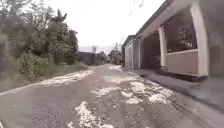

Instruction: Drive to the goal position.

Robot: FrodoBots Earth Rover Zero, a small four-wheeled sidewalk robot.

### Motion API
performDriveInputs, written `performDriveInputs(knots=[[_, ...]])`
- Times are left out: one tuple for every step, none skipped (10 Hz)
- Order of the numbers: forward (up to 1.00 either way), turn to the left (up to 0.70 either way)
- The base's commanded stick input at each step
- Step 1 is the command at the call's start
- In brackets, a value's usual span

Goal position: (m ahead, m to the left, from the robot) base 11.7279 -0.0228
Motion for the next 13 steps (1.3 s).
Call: performDriveInputs(knots=[[0.7,0.0],[0.7,0.0],[0.7,0.0],[0.7,0.0],[0.7,0.0],[0.7,0.0],[0.7,0.0],[0.7,0.0],[0.7,0.0],[0.7,0.0],[0.7,0.0],[0.7,0.0],[0.7,0.0]])
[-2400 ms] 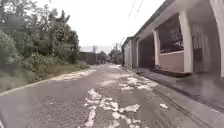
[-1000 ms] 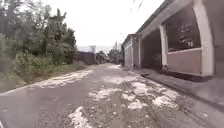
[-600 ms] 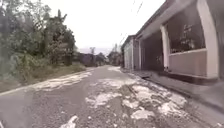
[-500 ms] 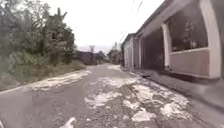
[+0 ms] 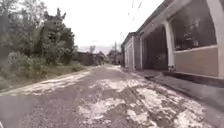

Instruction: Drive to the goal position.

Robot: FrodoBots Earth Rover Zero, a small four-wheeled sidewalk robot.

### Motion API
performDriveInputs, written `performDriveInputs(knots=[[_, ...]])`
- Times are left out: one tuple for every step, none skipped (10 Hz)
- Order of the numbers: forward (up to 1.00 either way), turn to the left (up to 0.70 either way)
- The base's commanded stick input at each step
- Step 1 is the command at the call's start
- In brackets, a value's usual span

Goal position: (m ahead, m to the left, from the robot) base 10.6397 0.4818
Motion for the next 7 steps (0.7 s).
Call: performDriveInputs(knots=[[0.7,0.0],[0.7,0.0],[0.7,0.0],[0.7,0.0],[0.7,0.0],[0.7,0.0],[0.7,0.0]])
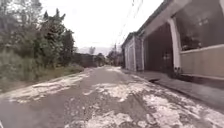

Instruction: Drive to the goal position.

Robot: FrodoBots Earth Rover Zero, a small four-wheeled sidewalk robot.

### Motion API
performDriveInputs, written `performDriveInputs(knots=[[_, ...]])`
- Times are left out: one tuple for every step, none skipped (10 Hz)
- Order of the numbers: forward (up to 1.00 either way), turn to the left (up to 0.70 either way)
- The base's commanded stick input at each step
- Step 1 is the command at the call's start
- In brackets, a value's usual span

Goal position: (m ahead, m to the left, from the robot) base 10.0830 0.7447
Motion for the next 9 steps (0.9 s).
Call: performDriveInputs(knots=[[0.7,0.0],[0.7,0.0],[0.7,0.0],[0.7,0.0],[0.7,0.0],[0.7,0.0],[0.7,0.0],[0.7,0.0],[0.7,0.0]])
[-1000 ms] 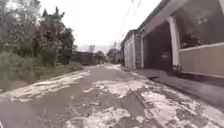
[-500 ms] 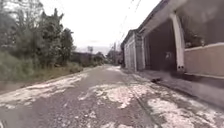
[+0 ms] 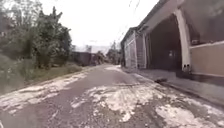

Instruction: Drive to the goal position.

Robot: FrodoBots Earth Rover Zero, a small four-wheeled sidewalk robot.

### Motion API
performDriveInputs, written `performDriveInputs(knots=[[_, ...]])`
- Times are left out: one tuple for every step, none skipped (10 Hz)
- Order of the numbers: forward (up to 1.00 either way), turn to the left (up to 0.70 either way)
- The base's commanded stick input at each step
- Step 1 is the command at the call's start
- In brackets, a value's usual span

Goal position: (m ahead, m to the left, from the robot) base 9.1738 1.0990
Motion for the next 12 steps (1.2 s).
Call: performDriveInputs(knots=[[0.7,0.0],[0.7,0.0],[0.7,0.0],[0.7,0.0],[0.7,0.0],[0.7,0.0],[0.7,0.0],[0.7,0.0],[0.7,0.0],[0.7,0.0],[0.7,0.0],[0.7,0.0]])
